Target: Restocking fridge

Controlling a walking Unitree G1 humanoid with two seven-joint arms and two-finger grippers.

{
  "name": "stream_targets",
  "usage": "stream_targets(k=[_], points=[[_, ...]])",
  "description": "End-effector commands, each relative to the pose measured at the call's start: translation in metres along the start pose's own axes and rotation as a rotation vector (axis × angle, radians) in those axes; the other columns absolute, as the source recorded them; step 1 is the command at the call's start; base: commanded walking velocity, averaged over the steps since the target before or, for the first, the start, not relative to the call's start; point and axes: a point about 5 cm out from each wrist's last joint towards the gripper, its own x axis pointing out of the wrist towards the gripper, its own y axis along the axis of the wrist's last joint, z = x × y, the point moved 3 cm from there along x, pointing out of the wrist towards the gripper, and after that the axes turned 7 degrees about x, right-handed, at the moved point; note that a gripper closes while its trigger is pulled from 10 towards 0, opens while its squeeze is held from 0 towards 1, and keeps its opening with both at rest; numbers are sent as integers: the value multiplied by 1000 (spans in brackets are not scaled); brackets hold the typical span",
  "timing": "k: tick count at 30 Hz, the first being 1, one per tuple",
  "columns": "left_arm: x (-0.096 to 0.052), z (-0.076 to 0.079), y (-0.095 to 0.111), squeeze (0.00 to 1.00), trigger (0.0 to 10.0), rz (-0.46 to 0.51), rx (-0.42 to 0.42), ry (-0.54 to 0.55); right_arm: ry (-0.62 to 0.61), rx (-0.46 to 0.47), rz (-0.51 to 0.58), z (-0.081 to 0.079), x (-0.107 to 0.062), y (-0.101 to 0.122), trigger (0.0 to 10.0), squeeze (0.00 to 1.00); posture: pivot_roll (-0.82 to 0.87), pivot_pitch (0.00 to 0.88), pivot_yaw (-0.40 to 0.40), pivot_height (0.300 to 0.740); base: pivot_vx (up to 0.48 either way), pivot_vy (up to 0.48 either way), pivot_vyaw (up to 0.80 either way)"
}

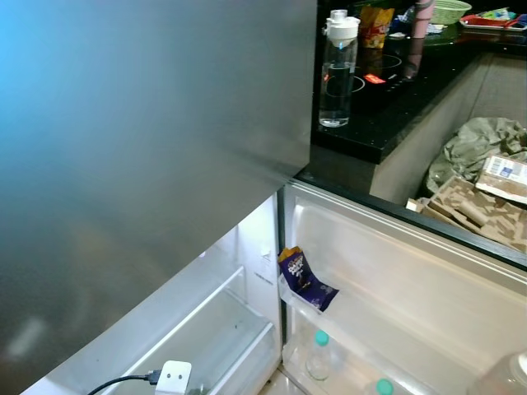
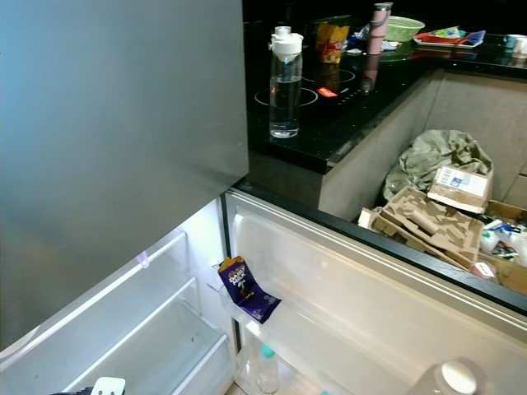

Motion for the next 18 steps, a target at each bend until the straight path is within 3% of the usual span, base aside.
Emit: stream_targets(k=[1,18], points=[[-1,0,-7,0,10000,-23,9,0,-12,11,-34,4,-2,-9,10000,0,-89,137,42,721,0,0,0],[0,0,-2,0,10000,-9,7,-4,-10,15,-28,2,-1,-7,10000,0,-89,136,44,721,0,0,0]])
